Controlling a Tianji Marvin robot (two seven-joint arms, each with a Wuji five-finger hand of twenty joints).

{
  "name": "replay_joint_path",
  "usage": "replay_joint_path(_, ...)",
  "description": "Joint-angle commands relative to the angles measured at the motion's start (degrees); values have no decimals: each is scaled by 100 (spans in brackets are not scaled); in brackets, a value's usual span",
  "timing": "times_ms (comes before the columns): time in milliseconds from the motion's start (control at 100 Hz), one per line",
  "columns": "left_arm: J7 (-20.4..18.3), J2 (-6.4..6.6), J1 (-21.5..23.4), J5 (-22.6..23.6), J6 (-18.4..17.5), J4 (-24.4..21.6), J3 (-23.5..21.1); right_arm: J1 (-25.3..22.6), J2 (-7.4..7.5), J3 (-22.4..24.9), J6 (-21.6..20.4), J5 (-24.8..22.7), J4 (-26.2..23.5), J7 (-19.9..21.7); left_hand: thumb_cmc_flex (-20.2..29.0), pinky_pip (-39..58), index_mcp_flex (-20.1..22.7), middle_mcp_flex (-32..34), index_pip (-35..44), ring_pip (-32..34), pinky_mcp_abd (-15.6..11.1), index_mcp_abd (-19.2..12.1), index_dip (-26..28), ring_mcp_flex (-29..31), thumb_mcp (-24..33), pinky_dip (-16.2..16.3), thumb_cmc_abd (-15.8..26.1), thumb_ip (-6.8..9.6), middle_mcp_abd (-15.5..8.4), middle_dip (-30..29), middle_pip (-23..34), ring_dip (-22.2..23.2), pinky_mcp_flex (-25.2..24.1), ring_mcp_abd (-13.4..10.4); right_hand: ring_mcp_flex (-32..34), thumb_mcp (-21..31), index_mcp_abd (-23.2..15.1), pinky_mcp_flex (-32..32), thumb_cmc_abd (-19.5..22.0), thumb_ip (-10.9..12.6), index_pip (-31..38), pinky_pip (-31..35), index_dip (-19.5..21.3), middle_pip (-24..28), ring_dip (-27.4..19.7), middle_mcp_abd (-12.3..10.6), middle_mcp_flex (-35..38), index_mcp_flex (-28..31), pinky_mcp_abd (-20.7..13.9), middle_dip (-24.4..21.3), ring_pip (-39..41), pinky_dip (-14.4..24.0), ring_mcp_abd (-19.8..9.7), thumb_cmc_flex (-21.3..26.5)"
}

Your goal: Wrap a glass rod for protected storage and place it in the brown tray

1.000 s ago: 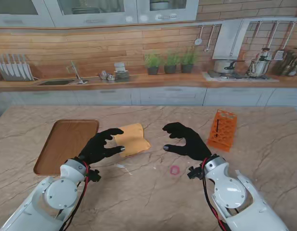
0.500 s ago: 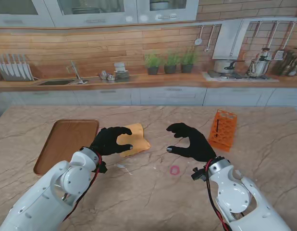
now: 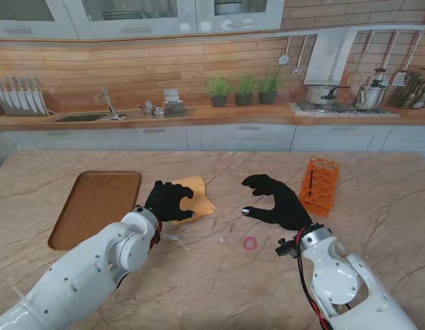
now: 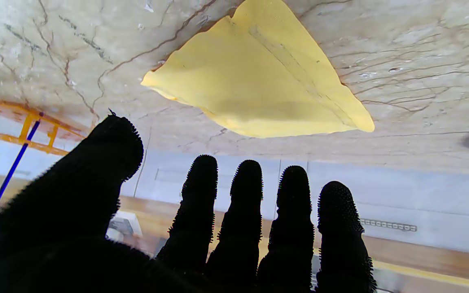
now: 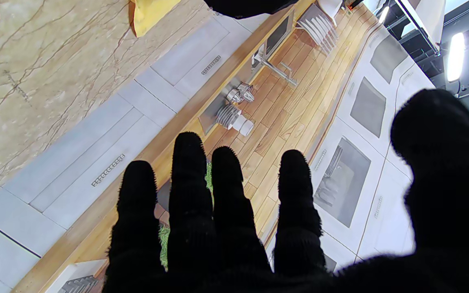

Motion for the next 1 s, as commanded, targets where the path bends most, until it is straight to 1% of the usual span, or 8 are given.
replay_joint_path(0, -32, -103, -79, -64, 24, 67, 66, -15, -28, -16, 9, 8, -20, -6, -71, 211, -58, 27, 226, 127, -80, 121, 72, -151, 105, 129, -7, 81, 79, 95, 182, 112, -120, 40, -38, -31, -100, 14, 56, 176, -100, 118, 17, 62, 53, -68, 66, 78, 1, 64, 69, 155, -47, -88)
replay_joint_path(170, -48, -198, -435, -240, 128, 391, 537, -28, -32, -21, 14, 53, -31, 0, 16, 295, 5, 120, 339, 226, -65, 125, 106, -81, 250, 167, 4, 104, 81, 142, 274, 148, -107, 65, -31, -21, -98, 14, 53, 180, -101, 128, 22, 63, 59, -69, 78, 86, 8, 68, 77, 161, -41, -94)
replay_joint_path(350, 38, -296, -715, -314, 204, 718, 936, -55, -37, -14, -1, 85, -43, -11, -36, 354, -18, 127, 405, 283, -57, 112, 120, -70, 328, 188, -15, 98, 80, 163, 318, 165, -111, 69, -20, -12, -99, 19, 51, 183, -108, 137, 24, 65, 66, -66, 89, 97, 12, 72, 85, 166, -44, -96)
replay_joint_path(490, 122, -348, -798, -348, 259, 869, 1077, -79, -38, -4, -25, 78, -39, -26, -172, 390, -30, 122, 430, 311, -37, 133, 119, -87, 298, 200, -57, 73, 95, 175, 346, 172, -136, 92, -21, -9, -101, 18, 51, 184, -111, 142, 27, 67, 70, -64, 94, 97, 5, 75, 90, 168, -44, -97)
replay_joint_path(620, 131, -366, -883, -342, 268, 982, 1199, -96, -36, 2, -51, 62, -36, -30, -265, 412, -54, 115, 420, 326, -39, 139, 106, -99, 237, 206, -61, 56, 96, 180, 357, 175, -153, 97, -15, -6, -101, 22, 48, 185, -111, 147, 29, 66, 72, -73, 96, 98, 9, 76, 95, 169, -36, -92)
replay_joint_path(830, 193, -394, -971, -295, 318, 1125, 1352, -93, -35, -10, -40, 76, -21, -19, -288, 439, -67, 112, 449, 360, -45, 155, 108, -102, 207, 212, -55, 61, 108, 197, 394, 182, -179, 117, -16, -3, -100, 21, 41, 188, -112, 151, 33, 68, 74, -66, 100, 108, 11, 78, 97, 169, -39, -71)
replay_joint_path(990, 271, -465, -1088, -338, 371, 1344, 1535, -81, -38, -19, -16, 75, -3, -25, -238, 488, -44, 156, 501, 413, -15, 165, 123, -60, 242, 228, -60, 73, 128, 213, 438, 199, -163, 142, -13, -4, -98, 23, 42, 190, -110, 155, 37, 72, 76, -65, 108, 112, 12, 80, 101, 169, -37, -66)
